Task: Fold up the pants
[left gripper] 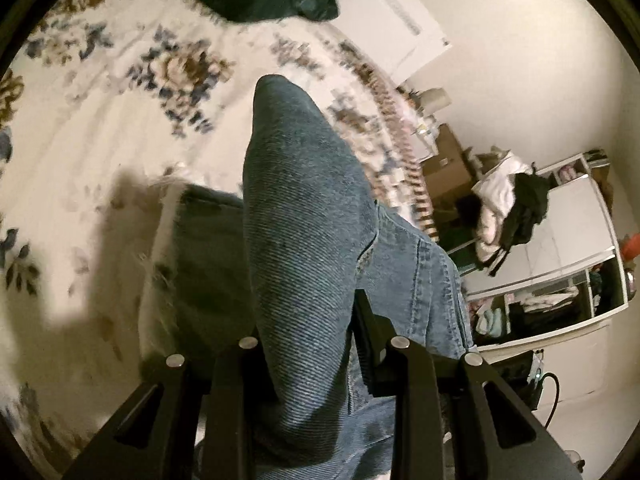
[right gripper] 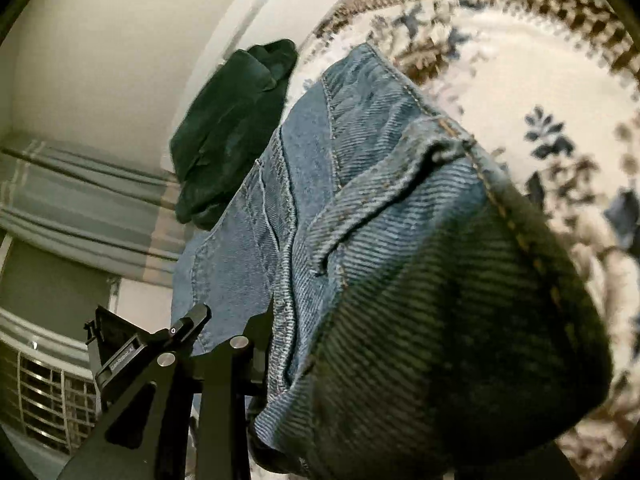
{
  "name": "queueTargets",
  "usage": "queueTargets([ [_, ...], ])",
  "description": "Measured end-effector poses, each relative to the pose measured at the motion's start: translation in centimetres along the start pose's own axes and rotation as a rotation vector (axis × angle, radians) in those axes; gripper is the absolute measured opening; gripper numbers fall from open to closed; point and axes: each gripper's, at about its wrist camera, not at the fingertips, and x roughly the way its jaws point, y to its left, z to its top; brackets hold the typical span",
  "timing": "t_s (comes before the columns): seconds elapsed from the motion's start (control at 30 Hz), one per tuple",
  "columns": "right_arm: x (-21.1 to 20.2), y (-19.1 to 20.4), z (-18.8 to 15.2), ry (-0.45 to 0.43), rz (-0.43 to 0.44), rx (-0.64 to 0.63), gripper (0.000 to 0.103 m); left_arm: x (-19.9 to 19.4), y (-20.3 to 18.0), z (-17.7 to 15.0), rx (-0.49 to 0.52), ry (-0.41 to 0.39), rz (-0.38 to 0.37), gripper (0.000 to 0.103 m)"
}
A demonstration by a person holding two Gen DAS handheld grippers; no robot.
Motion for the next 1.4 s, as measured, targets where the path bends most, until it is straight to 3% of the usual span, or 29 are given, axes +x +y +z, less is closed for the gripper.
queueTargets([
  [0.2, 6.1, -3.7, 0.0, 0.099, -0.048, 0.023, 0.037, 3.0, 5.7, -0.8, -0.06, 0.052, 0.014, 0.025],
  [0.33, 5.1, -4.8, -0.1, 0.122, -0.057, 0.006, 0.04, 2.5, 7.0, -1.5, -0.085, 0.04, -0.013, 0.025],
  [0.43, 3.7, -5.2, -0.6, 0.11, -0.119, -0.04, 0.045, 2.3, 7.0, -1.5, -0.079, 0.041, -0.014, 0.026],
  [0.67, 2.7, -6.9, -0.9, 0.102, -0.174, -0.009, 0.046, 2.3, 7.1, -1.8, -0.1, 0.044, -0.003, 0.031],
  [0.77, 2.4, -6.5, -1.0, 0.128, -0.231, -0.029, 0.062, 1.8, 5.6, -1.6, -0.058, 0.047, 0.112, 0.041],
  [0.8, 2.2, -6.0, -1.0, 0.138, -0.263, -0.05, 0.067, 1.4, 4.5, -1.7, -0.031, 0.049, 0.182, 0.043],
  [0.9, 1.3, -3.8, -1.2, 0.139, -0.403, -0.153, 0.1, 0.4, 1.4, -2.6, 0.066, 0.037, 0.379, 0.053],
  [0.97, 0.6, -2.5, -1.3, 0.125, -0.462, -0.2, 0.101, -0.4, -0.6, -3.5, 0.126, 0.019, 0.455, 0.072],
  [1.03, -0.2, -0.5, -1.7, 0.095, -0.546, -0.284, 0.101, -1.3, -2.4, -4.5, 0.177, -0.002, 0.506, 0.077],
  [1.17, -1.8, 3.1, -2.5, 0.035, -0.666, -0.412, 0.103, -2.5, -5.6, -6.6, 0.259, -0.022, 0.613, 0.078],
  [1.4, -6.7, 8.5, -3.8, -0.039, -0.726, -0.52, 0.103, -5.4, -10.0, -9.4, 0.303, -0.062, 0.643, 0.078],
])
